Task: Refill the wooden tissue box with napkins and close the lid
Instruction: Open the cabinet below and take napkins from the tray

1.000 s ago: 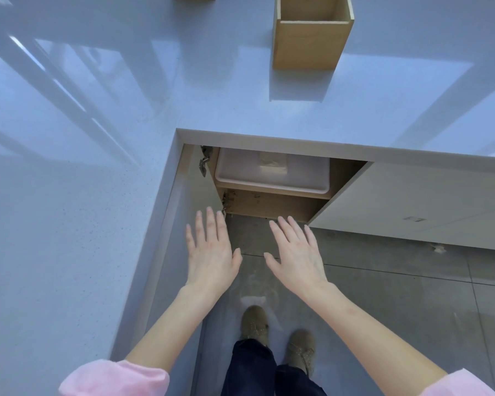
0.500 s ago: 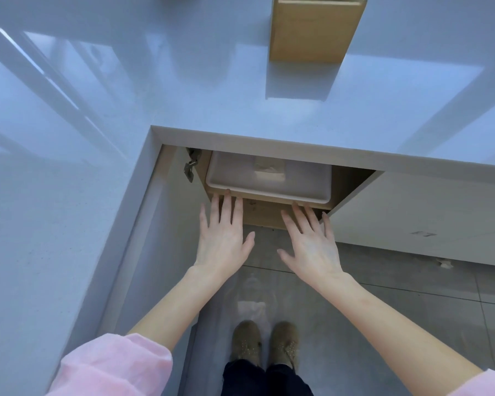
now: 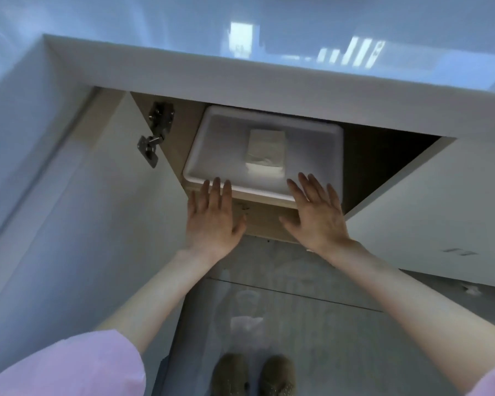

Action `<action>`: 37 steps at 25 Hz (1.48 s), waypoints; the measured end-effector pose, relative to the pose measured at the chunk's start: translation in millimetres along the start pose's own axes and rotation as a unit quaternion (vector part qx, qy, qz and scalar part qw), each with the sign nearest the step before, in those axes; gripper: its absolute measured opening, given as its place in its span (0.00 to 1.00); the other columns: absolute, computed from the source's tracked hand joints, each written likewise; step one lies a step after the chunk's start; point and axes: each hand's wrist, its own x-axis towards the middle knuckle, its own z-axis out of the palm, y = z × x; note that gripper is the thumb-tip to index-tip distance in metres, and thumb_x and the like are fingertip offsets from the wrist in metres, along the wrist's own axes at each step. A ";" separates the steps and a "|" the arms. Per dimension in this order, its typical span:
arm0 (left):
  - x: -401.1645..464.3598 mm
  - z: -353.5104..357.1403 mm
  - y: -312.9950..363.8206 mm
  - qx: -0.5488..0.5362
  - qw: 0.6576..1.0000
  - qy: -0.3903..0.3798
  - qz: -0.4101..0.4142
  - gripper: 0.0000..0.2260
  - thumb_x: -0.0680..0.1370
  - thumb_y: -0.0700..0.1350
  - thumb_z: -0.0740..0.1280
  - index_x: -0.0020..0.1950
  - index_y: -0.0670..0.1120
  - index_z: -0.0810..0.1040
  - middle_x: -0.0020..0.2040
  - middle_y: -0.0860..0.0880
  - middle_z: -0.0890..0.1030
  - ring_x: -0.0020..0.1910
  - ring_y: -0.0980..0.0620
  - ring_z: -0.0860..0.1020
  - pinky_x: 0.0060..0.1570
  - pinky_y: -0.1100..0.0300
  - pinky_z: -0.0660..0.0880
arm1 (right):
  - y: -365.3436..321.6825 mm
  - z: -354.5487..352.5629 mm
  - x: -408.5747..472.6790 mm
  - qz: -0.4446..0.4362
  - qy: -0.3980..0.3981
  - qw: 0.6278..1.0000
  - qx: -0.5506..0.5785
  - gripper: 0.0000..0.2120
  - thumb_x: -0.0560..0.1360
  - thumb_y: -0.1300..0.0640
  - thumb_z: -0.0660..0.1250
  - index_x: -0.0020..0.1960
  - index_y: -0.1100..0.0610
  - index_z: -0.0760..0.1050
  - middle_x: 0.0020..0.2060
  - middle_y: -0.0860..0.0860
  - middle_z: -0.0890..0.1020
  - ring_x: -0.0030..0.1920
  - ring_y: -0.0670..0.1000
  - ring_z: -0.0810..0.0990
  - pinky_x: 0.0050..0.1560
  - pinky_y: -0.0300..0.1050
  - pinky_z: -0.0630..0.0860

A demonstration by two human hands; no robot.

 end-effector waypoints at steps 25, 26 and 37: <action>191.4 41.2 17.6 -0.508 0.834 -0.063 -0.204 0.18 0.78 0.46 0.61 0.63 0.36 0.70 0.52 0.39 0.75 0.50 0.44 0.76 0.47 0.56 0.72 | 25.0 42.1 178.1 0.214 -0.035 0.920 0.326 0.24 0.76 0.47 0.62 0.63 0.65 0.70 0.59 0.61 0.77 0.57 0.59 0.77 0.41 0.43 0.69; 193.6 46.0 19.1 -0.468 0.859 -0.060 -0.199 0.18 0.78 0.46 0.62 0.63 0.36 0.71 0.56 0.39 0.77 0.53 0.42 0.77 0.51 0.55 0.73 | 22.9 43.4 178.2 0.219 -0.038 0.914 0.339 0.25 0.76 0.48 0.63 0.65 0.65 0.68 0.56 0.60 0.77 0.54 0.58 0.77 0.40 0.44 0.69; 184.5 45.4 12.2 -0.485 0.857 -0.073 -0.158 0.04 0.73 0.39 0.66 0.45 0.40 0.74 0.46 0.43 0.76 0.45 0.46 0.76 0.37 0.61 0.68 | 18.7 47.3 172.7 0.279 -0.052 0.774 0.566 0.19 0.71 0.59 0.68 0.59 0.67 0.72 0.50 0.59 0.78 0.50 0.57 0.77 0.48 0.45 0.77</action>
